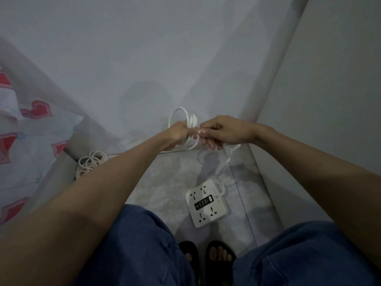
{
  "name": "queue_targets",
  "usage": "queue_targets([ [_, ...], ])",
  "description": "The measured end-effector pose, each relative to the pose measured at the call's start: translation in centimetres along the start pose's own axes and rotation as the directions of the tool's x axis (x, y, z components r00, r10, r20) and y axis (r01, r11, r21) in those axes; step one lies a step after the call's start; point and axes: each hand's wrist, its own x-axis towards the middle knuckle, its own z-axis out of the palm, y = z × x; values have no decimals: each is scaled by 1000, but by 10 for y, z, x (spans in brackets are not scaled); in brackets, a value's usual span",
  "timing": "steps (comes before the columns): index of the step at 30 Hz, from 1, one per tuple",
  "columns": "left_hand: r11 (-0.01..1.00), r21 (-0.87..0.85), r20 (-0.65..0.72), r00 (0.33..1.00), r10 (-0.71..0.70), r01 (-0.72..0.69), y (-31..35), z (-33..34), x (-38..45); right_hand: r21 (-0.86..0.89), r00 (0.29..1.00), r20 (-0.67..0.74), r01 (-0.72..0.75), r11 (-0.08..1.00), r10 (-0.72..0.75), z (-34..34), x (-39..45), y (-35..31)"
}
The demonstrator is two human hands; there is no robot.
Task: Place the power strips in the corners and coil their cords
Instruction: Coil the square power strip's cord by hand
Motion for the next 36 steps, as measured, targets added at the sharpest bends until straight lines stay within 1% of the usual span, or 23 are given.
queue_targets([
  [2,996,62,174,983,55,-67,1,10,-5,24,999,-32,21,1000,-20,0,1,0],
  [3,994,71,226,972,62,-80,3,13,-8,40,998,-55,24,999,-21,0,0,1],
  [4,994,71,246,968,58,-78,4,15,-8,71,996,-88,17,997,-10,-1,0,3],
  [7,999,35,257,966,21,-31,12,17,-13,179,975,-206,-47,983,84,-8,-5,12],
  [9,1000,27,251,968,3,-10,17,19,-17,187,956,-258,-90,978,138,-14,-9,21],
  [11,994,106,246,969,-4,-23,22,20,-19,186,943,-288,-114,976,165,-16,-11,26],
  [12,991,129,264,964,6,-41,24,19,-19,184,938,-300,-120,976,172,-16,-11,27],
  [14,990,114,338,940,40,-83,28,16,-21,166,927,-330,-129,978,179,-15,-9,28],
  [15,989,114,355,934,51,-98,30,14,-22,156,918,-351,-135,978,183,-15,-7,29],
  [18,956,224,339,935,106,-190,35,7,-24,111,890,-415,-156,982,188,-16,-5,35],
  [20,919,304,348,927,139,-252,36,3,-24,88,886,-418,-179,980,199,-16,-5,40],
  [21,916,306,356,923,142,-259,37,2,-24,94,887,-411,-189,977,211,-15,-5,43],
  [24,969,167,399,911,103,-182,37,2,-27,177,878,-396,-214,961,269,-13,-5,49],
  [25,982,112,406,909,92,-149,39,2,-29,176,877,-397,-217,960,271,-13,-5,51],
  [26,991,56,399,913,87,-119,40,2,-31,131,880,-398,-226,965,260,-13,-6,52],
  [28,997,-41,338,938,71,-60,40,2,-32,-66,893,-379,-286,956,241,-14,-8,53],
  [29,996,-81,294,954,61,-39,40,1,-31,-157,903,-349,-319,935,249,-13,-8,55],
  [30,992,-124,251,967,47,-16,40,1,-30,-211,914,-304,-340,916,269,-12,-8,59],
  [31,984,-179,221,975,24,16,40,0,-28,-215,922,-240,-356,909,304,-9,-8,65],
  [32,965,-255,205,979,0,54,40,-2,-26,-186,928,-169,-360,914,331,-5,-9,68],
  [33,933,-347,199,980,-25,94,41,-4,-23,-108,928,-111,-368,924,356,-1,-10,70],
  [34,890,-438,189,981,-46,126,43,-6,-19,12,924,-79,-374,927,374,2,-10,70],
  [36,792,-592,150,986,-75,150,49,-10,-14,253,920,-78,-353,901,383,6,-7,65],
])
